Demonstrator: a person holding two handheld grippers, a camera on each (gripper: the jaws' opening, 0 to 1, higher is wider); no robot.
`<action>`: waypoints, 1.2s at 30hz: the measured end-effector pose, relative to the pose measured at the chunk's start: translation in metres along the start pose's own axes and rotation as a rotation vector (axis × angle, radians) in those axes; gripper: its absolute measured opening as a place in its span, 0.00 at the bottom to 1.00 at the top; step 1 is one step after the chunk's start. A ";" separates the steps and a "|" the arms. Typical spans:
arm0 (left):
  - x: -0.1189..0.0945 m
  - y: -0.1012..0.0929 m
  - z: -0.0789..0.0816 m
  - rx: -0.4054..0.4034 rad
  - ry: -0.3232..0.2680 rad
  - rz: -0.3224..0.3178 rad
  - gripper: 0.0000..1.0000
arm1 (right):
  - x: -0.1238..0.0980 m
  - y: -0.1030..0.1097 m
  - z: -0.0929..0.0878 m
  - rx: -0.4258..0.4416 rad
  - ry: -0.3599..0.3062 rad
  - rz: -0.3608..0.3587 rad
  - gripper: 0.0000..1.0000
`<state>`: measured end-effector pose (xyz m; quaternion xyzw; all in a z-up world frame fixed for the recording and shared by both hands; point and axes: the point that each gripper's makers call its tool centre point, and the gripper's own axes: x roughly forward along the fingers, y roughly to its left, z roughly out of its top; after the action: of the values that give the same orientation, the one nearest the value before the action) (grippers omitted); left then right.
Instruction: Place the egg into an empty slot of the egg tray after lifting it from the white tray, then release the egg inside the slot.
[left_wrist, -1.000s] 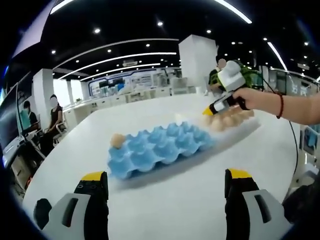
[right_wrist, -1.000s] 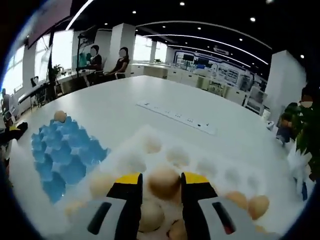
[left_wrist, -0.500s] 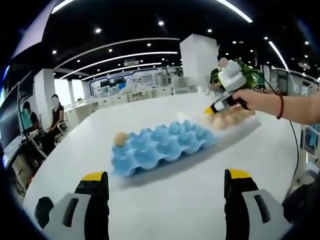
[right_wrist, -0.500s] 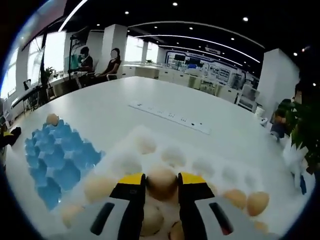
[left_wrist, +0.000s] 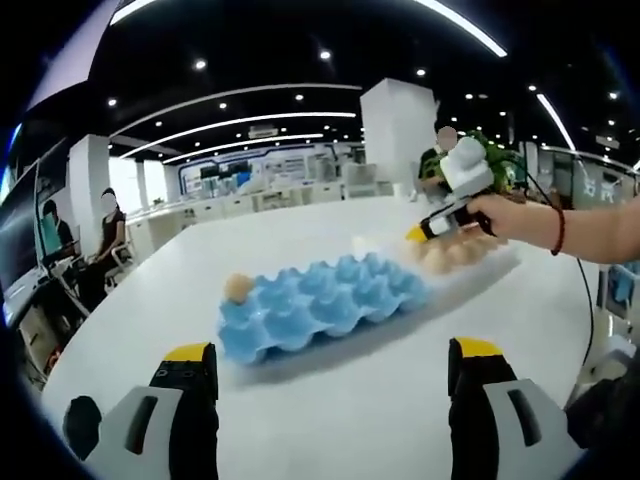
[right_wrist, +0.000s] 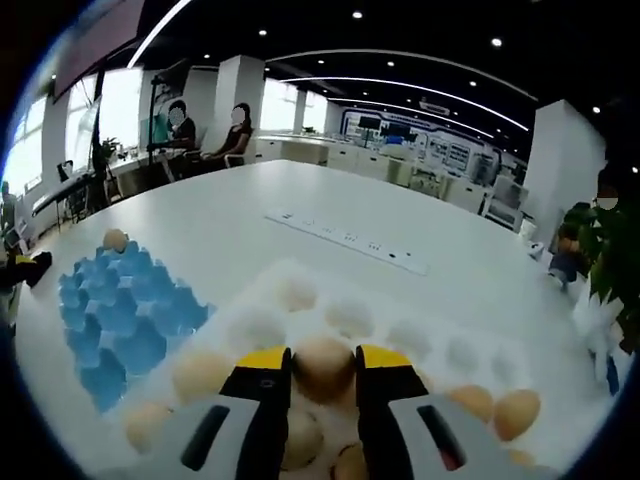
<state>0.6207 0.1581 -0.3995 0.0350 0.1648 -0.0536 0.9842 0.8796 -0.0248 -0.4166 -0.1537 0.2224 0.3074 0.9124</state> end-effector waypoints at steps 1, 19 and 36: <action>0.000 0.000 0.000 0.002 -0.002 0.002 0.98 | -0.002 0.000 0.001 -0.004 -0.004 -0.002 0.26; -0.002 -0.004 0.004 0.009 -0.011 -0.017 0.98 | -0.015 0.022 0.035 -0.039 -0.129 0.052 0.26; 0.000 -0.011 0.011 0.018 -0.030 -0.032 0.96 | -0.010 0.071 0.046 -0.054 -0.138 0.150 0.26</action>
<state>0.6226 0.1467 -0.3899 0.0406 0.1503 -0.0712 0.9852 0.8427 0.0434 -0.3829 -0.1397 0.1614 0.3905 0.8955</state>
